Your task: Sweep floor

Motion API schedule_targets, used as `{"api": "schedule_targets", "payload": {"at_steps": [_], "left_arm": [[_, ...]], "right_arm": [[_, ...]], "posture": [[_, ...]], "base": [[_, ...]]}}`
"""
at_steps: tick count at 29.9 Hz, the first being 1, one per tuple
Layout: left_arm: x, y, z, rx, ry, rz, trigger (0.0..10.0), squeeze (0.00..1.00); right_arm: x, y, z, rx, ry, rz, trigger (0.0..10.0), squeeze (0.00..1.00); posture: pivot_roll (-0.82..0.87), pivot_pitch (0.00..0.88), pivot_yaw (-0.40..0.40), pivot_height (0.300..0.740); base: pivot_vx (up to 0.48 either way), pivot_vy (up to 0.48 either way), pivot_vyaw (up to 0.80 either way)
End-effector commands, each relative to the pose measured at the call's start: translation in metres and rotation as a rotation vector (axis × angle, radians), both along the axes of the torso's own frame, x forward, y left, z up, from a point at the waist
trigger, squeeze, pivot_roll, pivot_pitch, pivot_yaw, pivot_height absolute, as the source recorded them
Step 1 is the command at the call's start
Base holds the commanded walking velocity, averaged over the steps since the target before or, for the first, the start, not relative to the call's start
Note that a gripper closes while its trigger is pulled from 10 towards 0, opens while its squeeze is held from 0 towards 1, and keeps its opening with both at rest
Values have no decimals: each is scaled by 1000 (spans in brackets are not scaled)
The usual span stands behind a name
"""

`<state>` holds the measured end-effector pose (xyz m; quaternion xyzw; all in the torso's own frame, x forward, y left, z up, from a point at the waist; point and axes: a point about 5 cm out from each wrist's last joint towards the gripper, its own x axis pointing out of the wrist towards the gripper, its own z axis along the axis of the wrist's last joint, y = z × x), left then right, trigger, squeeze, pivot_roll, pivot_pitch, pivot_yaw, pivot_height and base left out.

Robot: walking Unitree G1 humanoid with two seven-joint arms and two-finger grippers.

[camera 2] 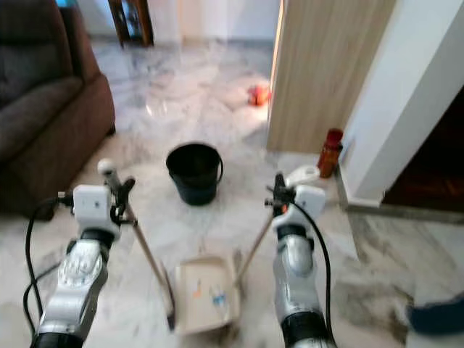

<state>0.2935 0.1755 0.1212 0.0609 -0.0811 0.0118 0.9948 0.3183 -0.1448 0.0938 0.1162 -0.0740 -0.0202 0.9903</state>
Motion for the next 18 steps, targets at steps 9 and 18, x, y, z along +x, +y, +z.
{"api": "schedule_targets", "payload": {"at_steps": [9, 18], "left_arm": [[2, -3, 11, 18, -54, -15, 10000, 0], [2, -3, 11, 19, -54, -15, 10000, 0]], "right_arm": [[3, -2, 13, 29, -62, -16, 10000, 0], [3, -2, 13, 32, -62, -14, 10000, 0]], "posture": [[130, 0, 44, 740], [131, 0, 44, 740]], "base": [[0, 0, 0], [0, 0, 0]]}}
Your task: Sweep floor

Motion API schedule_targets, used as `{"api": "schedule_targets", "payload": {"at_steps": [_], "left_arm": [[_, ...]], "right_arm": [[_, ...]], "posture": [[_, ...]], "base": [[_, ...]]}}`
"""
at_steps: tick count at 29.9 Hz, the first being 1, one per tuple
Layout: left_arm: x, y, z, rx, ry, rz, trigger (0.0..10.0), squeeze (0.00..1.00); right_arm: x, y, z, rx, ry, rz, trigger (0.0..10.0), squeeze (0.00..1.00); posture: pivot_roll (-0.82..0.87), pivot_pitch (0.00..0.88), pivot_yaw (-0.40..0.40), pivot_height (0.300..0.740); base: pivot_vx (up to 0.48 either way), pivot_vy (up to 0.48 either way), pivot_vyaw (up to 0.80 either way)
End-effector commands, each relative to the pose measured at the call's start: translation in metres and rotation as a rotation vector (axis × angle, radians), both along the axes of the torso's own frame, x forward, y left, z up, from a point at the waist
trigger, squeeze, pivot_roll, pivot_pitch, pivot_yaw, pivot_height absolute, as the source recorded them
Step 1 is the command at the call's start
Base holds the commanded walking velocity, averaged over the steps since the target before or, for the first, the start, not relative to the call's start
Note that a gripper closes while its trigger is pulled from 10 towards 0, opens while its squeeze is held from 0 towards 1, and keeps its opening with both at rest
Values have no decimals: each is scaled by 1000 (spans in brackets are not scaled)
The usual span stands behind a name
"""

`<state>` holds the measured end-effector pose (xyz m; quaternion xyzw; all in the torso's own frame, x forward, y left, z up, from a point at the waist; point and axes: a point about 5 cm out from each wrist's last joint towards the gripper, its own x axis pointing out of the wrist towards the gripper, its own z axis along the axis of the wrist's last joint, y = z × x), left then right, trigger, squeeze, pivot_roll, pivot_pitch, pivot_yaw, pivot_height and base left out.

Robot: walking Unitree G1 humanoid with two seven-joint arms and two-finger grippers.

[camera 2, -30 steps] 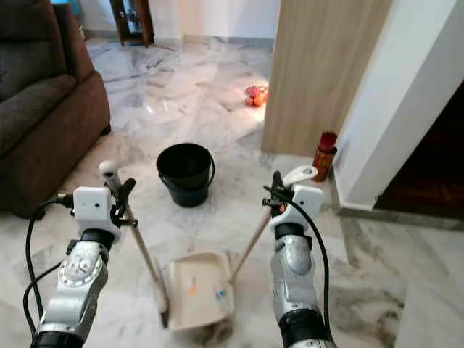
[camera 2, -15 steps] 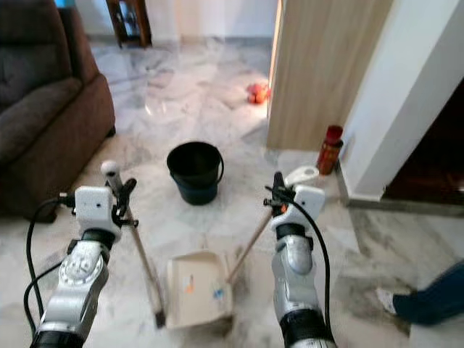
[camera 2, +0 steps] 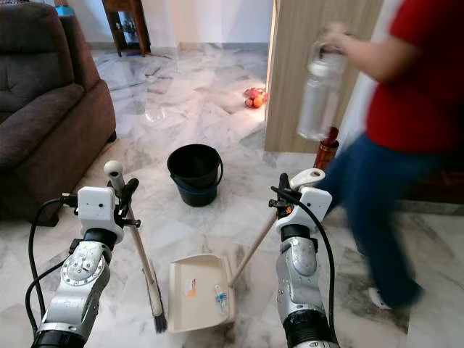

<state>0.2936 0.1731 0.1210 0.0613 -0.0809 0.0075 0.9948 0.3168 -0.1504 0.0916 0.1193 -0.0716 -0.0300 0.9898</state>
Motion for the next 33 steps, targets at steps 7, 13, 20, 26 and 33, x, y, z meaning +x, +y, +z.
{"api": "schedule_targets", "payload": {"at_steps": [7, 13, 20, 26, 33], "left_arm": [[2, 0, 11, 18, -54, -8, 10000, 0], [1, -1, 11, 19, -49, -13, 10000, 0], [2, -2, 10, 21, -48, -15, 10000, 0], [2, -2, 10, 21, -42, -13, 10000, 0], [2, -1, 10, 21, -38, -9, 10000, 0]], "right_arm": [[5, 4, 15, 23, -68, 5, 10000, 0], [5, 4, 15, 29, -70, 6, 10000, 0], [5, 4, 15, 21, -59, 7, 10000, 0], [6, 4, 15, 9, -61, 9, 10000, 0], [5, 4, 15, 38, -64, 10, 10000, 0]], "posture": [[131, 0, 44, 740], [131, 0, 45, 740], [129, 0, 46, 740], [131, 0, 46, 740], [132, 0, 46, 740]], "base": [[0, 0, 0], [0, 0, 0], [0, 0, 0], [0, 0, 427], [0, 0, 446]]}}
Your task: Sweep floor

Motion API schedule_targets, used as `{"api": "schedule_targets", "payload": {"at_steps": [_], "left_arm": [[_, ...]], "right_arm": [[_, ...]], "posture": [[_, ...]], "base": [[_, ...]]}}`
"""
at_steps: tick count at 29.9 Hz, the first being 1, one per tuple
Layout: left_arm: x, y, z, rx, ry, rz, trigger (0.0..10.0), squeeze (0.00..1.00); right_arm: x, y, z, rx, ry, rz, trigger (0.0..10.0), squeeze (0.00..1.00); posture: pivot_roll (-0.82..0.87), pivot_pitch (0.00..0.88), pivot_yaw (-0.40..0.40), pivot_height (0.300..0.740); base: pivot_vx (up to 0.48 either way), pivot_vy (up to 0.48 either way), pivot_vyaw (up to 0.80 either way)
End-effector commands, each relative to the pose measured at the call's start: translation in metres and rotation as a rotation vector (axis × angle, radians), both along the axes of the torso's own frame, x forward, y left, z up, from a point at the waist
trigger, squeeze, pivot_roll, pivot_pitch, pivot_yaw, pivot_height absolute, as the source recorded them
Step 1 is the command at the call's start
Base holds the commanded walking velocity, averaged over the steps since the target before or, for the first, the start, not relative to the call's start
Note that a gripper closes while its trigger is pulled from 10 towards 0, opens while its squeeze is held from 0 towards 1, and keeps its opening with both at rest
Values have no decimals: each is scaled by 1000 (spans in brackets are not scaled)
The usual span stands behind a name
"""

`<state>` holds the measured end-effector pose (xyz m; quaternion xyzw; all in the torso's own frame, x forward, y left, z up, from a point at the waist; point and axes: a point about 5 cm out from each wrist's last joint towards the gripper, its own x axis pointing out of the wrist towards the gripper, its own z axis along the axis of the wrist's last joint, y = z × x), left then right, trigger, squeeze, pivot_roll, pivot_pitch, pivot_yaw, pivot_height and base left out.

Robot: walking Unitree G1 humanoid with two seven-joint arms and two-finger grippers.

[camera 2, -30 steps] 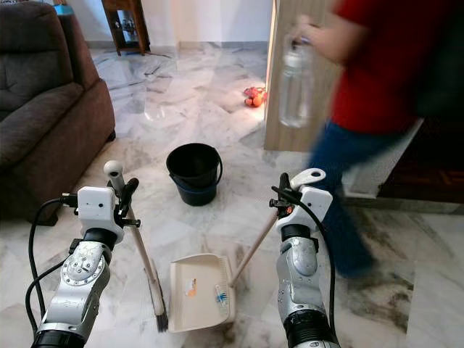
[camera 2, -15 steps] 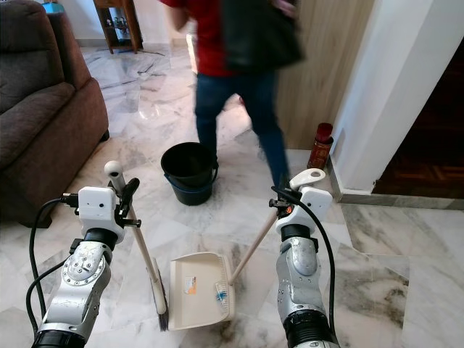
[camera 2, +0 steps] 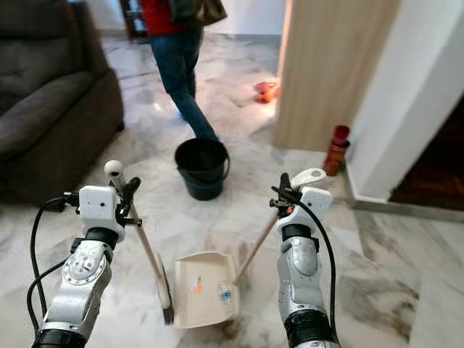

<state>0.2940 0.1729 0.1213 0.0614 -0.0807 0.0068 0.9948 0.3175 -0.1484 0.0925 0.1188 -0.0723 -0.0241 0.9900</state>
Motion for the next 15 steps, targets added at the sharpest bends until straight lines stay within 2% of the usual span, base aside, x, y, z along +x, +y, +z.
{"api": "schedule_targets", "payload": {"at_steps": [1, 5, 15], "left_arm": [[2, -1, 9, 21, -38, -8, 10000, 0], [2, 0, 9, 23, -36, -7, 10000, 0], [1, -1, 7, 29, -29, -12, 10000, 0]], "right_arm": [[4, 2, 14, 37, -61, -1, 10000, 0], [4, 3, 14, 32, -57, 2, 10000, 0], [4, 4, 12, 29, -48, 16, 10000, 0]], "posture": [[132, 0, 46, 740], [133, 0, 46, 740], [134, 0, 45, 740]], "base": [[0, 0, 0], [0, 0, 0], [325, 0, 0]]}}
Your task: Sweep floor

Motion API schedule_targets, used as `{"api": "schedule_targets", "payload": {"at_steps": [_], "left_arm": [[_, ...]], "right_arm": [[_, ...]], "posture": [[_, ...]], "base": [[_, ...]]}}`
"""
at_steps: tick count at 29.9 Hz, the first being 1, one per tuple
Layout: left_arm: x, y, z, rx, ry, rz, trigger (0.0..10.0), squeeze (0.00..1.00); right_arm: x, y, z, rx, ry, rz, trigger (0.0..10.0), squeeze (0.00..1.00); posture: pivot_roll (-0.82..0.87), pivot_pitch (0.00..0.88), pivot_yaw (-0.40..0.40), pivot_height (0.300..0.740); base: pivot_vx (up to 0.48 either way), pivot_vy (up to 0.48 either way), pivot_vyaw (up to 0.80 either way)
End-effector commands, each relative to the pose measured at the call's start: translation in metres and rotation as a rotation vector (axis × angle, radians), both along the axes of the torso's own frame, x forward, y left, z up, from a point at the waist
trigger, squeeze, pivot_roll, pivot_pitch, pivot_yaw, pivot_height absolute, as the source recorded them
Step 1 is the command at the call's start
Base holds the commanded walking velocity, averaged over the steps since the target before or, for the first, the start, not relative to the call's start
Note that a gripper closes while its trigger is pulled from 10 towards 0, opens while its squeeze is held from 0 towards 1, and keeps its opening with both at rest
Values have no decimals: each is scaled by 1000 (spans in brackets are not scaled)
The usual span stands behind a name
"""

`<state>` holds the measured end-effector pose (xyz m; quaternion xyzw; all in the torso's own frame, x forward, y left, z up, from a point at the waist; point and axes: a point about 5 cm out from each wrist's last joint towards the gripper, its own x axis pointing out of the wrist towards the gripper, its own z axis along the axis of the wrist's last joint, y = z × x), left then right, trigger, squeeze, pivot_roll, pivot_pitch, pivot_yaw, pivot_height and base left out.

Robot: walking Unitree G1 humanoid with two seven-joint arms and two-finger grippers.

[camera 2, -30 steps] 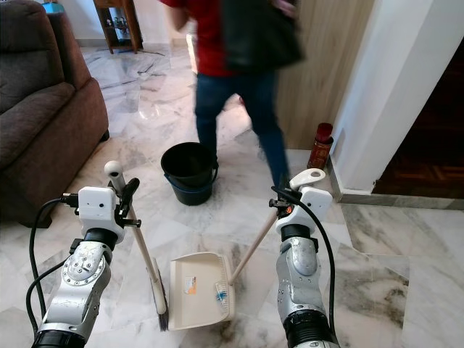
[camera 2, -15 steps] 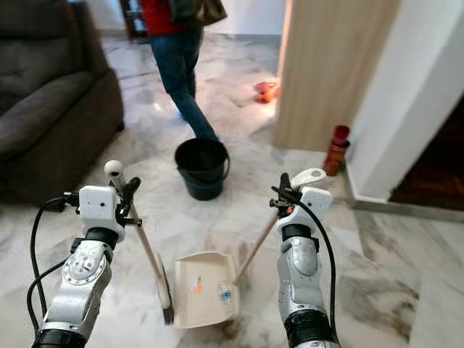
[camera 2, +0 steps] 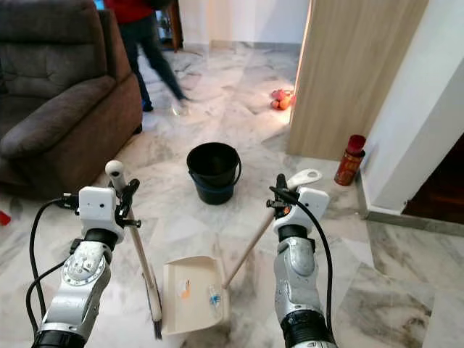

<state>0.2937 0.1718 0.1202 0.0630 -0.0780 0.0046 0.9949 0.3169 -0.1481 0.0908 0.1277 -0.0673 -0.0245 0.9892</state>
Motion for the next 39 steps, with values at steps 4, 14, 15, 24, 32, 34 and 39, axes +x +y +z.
{"api": "schedule_targets", "payload": {"at_steps": [4, 14, 15, 24, 32, 34, 39], "left_arm": [[1, 0, 7, 26, -34, -10, 10000, 0], [2, -2, 7, 26, -32, -15, 10000, 0], [2, -2, 7, 25, -32, -15, 10000, 0], [2, -2, 8, 25, -35, -11, 10000, 0], [2, -2, 7, 24, -30, -12, 10000, 0], [2, -2, 7, 24, -31, -11, 10000, 0], [2, -2, 8, 22, -32, -8, 10000, 0]], "right_arm": [[5, 5, 13, 12, -55, 15, 10000, 0], [7, 4, 14, 9, -58, 20, 10000, 0], [7, 4, 15, 6, -59, 21, 10000, 0], [7, 6, 16, -8, -66, 31, 10000, 0], [6, 5, 14, -5, -59, 30, 10000, 0], [7, 6, 15, -13, -60, 34, 10000, 0], [7, 7, 15, -13, -62, 35, 10000, 0]], "posture": [[134, 0, 44, 740], [132, 0, 44, 740], [132, 0, 44, 740], [135, 0, 42, 740], [135, 0, 42, 740], [135, 0, 41, 740], [137, 0, 42, 740]], "base": [[357, 0, 0], [360, 0, 0], [360, 0, 0], [360, 0, 449], [359, 0, 0], [362, 0, 0], [358, 0, 642]]}}
